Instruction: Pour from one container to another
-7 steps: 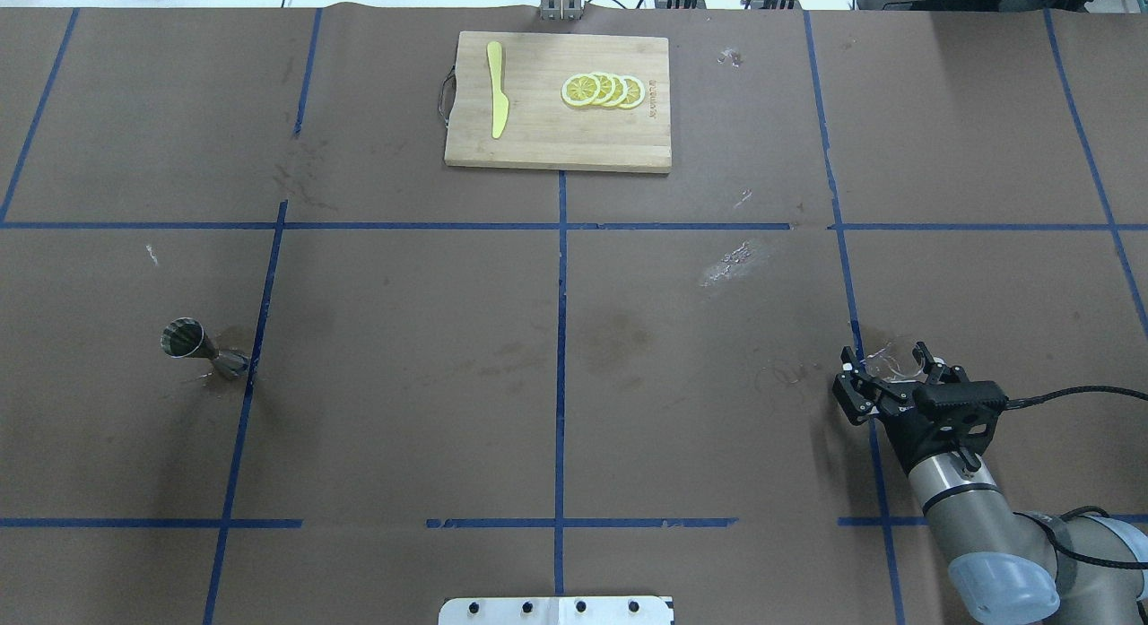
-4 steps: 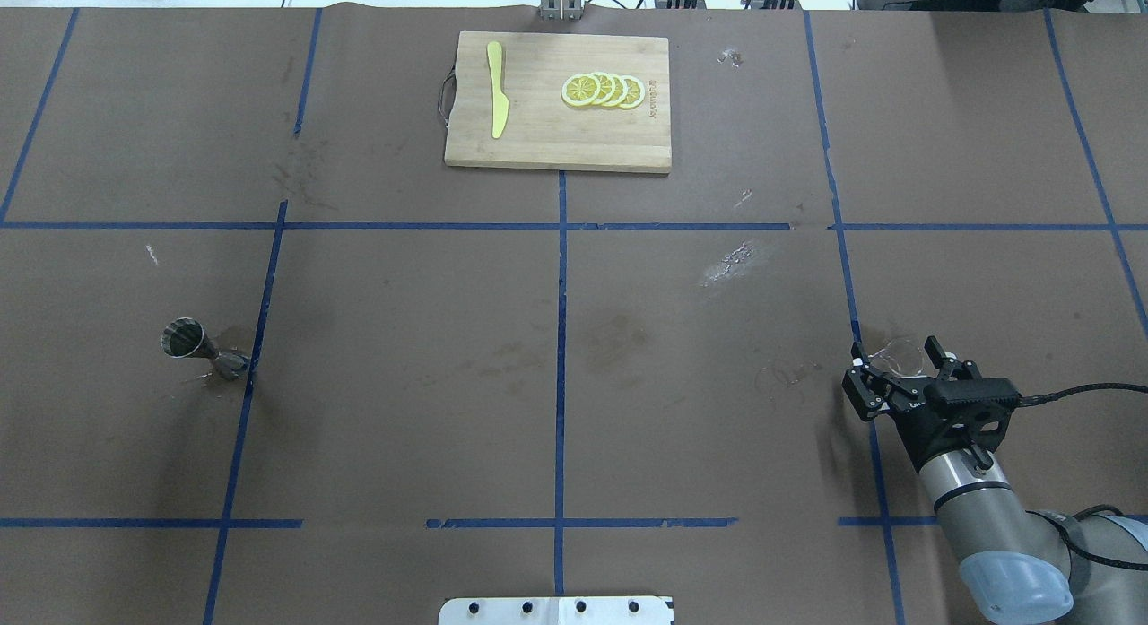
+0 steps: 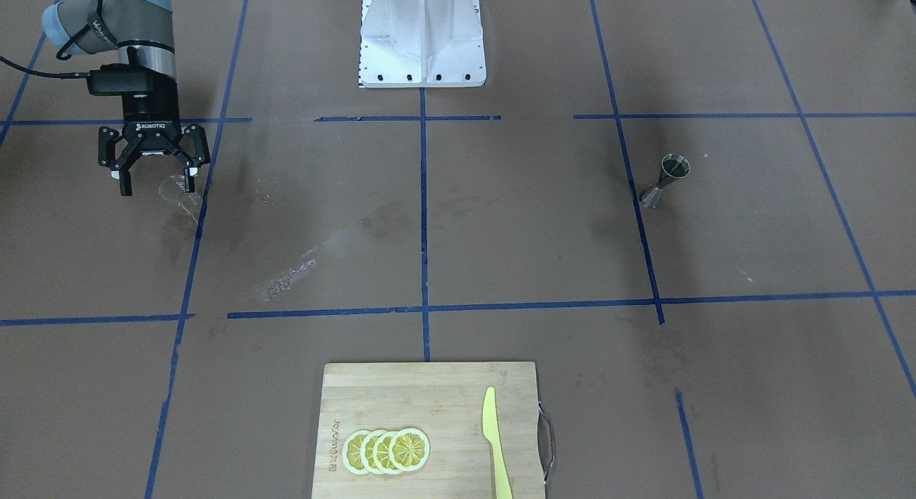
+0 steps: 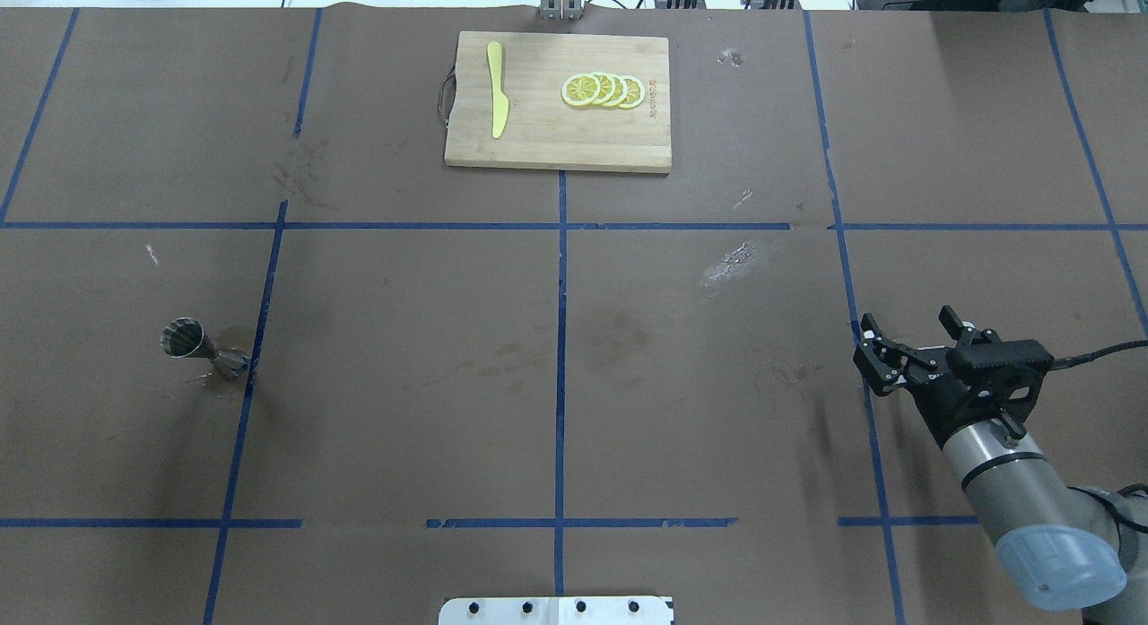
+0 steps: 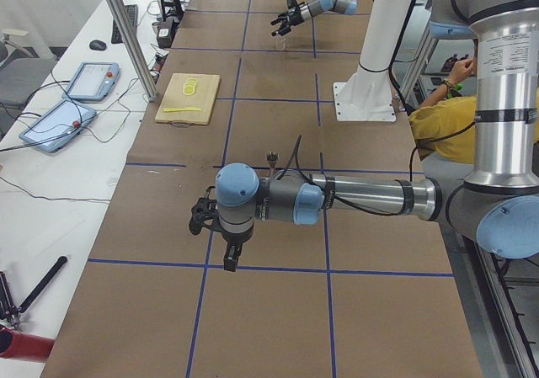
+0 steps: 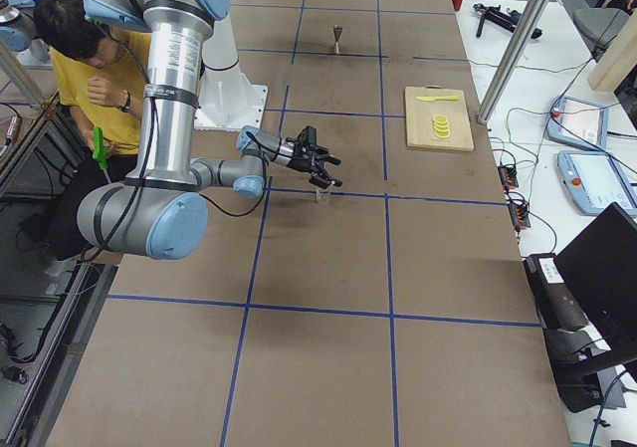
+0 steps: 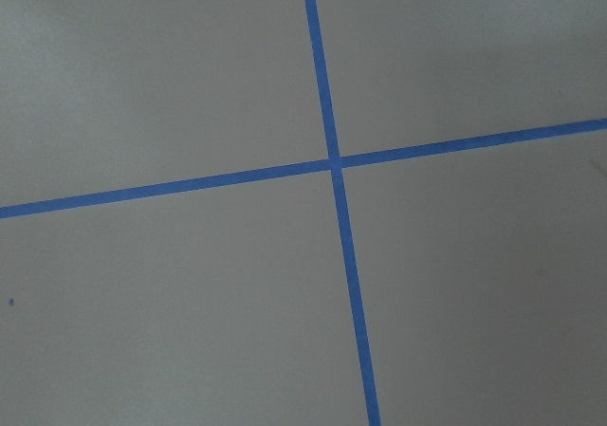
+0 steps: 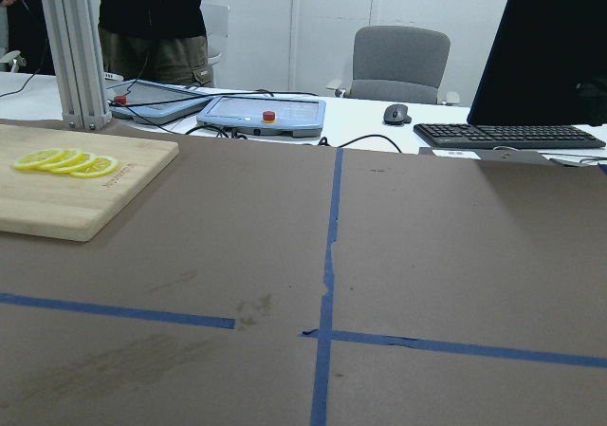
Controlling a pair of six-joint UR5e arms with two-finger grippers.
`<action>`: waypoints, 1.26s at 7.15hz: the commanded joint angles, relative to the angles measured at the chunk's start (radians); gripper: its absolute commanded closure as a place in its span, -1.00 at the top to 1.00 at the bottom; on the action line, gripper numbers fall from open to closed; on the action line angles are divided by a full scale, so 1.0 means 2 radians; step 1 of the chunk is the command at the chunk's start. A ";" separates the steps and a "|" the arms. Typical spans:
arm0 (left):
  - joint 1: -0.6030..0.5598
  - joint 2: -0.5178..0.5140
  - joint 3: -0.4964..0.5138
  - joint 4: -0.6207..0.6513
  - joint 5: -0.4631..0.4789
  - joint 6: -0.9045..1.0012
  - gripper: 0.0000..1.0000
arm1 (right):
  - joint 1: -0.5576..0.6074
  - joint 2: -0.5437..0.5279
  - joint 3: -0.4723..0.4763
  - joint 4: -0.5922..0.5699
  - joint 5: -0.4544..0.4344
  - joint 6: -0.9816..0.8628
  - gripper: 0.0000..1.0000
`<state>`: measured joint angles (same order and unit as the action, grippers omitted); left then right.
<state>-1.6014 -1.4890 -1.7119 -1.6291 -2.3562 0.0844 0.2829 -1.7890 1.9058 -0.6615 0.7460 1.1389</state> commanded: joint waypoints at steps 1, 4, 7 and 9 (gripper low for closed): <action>0.000 0.001 0.000 0.000 0.000 0.001 1.00 | 0.099 0.000 0.002 -0.003 0.152 -0.073 1.00; 0.000 0.001 0.000 0.000 0.000 0.001 1.00 | 0.316 0.003 -0.006 -0.062 0.477 -0.217 1.00; 0.000 0.002 0.000 0.000 0.000 0.002 1.00 | 0.531 0.008 -0.006 -0.228 0.702 -0.474 1.00; 0.000 0.003 0.001 0.000 0.000 0.003 1.00 | 0.603 0.011 -0.006 -0.378 0.776 -0.528 1.00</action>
<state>-1.6015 -1.4841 -1.7116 -1.6291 -2.3562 0.0891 1.3956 -1.7728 1.8930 -1.2128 2.1901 0.1522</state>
